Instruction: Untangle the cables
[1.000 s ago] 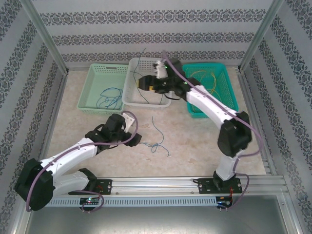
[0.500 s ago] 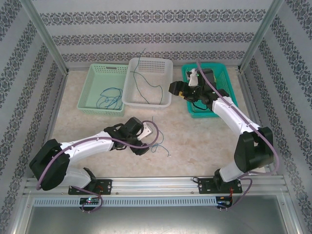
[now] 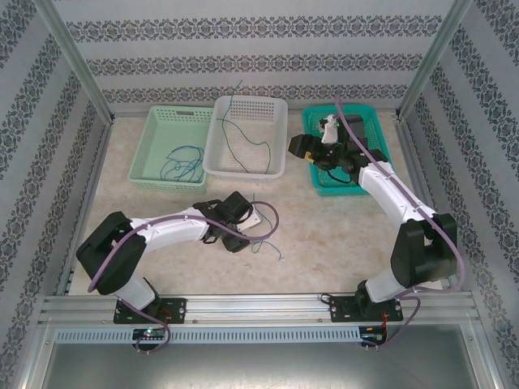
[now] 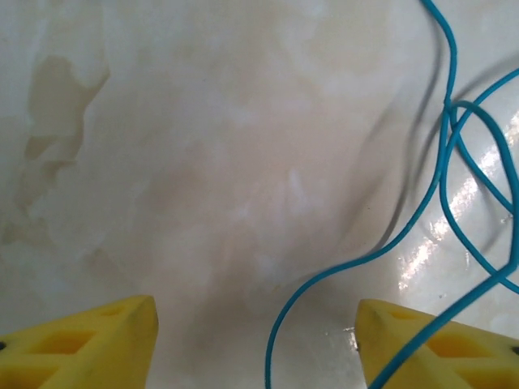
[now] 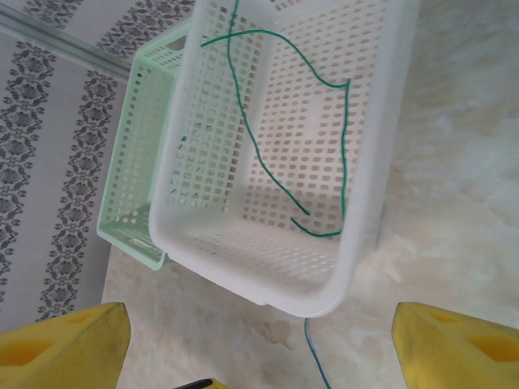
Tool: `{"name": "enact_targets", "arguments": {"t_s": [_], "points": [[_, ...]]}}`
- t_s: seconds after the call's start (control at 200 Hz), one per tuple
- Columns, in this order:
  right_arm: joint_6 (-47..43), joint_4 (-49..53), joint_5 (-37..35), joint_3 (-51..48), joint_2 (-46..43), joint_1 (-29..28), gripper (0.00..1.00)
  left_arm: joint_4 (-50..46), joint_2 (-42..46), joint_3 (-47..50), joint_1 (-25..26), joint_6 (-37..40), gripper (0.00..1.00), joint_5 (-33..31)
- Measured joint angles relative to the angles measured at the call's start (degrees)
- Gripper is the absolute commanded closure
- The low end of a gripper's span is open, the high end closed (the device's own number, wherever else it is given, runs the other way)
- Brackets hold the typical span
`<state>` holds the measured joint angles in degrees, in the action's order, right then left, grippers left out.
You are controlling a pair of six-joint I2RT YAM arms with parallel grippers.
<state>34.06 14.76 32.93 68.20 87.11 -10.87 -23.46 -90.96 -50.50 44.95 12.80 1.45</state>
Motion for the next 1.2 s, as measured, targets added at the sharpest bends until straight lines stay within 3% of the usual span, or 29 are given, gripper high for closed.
{"name": "enact_targets", "arguments": {"t_s": [0.155,0.31,0.49,0.609,0.734,0.939,1.199], "points": [[-0.02,0.15,0.07,-1.90,-2.01,1.81,0.16,0.15,-1.14,-0.72,0.00,0.13,1.00,-0.74],[-1.27,0.28,0.13,-3.32,-4.11,2.97,0.16,0.81,1.92,-0.57,-0.07,-0.92,1.00,-3.63],[-4.61,1.11,-1.95,-6.19,-7.67,4.02,0.12,1.70,15.06,-0.61,-1.77,-3.80,1.00,-9.31],[-7.06,1.40,-4.33,-7.87,-10.12,4.04,0.11,2.73,24.63,-1.66,-6.16,-5.55,1.00,-12.83],[-8.50,1.27,-5.73,-9.66,-12.07,4.61,0.11,4.39,30.34,-4.79,-13.88,-7.28,1.00,-15.34],[-9.05,1.09,-6.34,-10.99,-12.22,5.16,0.11,5.86,28.28,-13.22,-25.11,-9.03,1.00,-17.20],[-9.97,1.03,-6.32,-11.23,-12.20,5.79,0.10,6.51,14.75,-23.41,-35.06,-9.90,1.00,-18.32]]}}
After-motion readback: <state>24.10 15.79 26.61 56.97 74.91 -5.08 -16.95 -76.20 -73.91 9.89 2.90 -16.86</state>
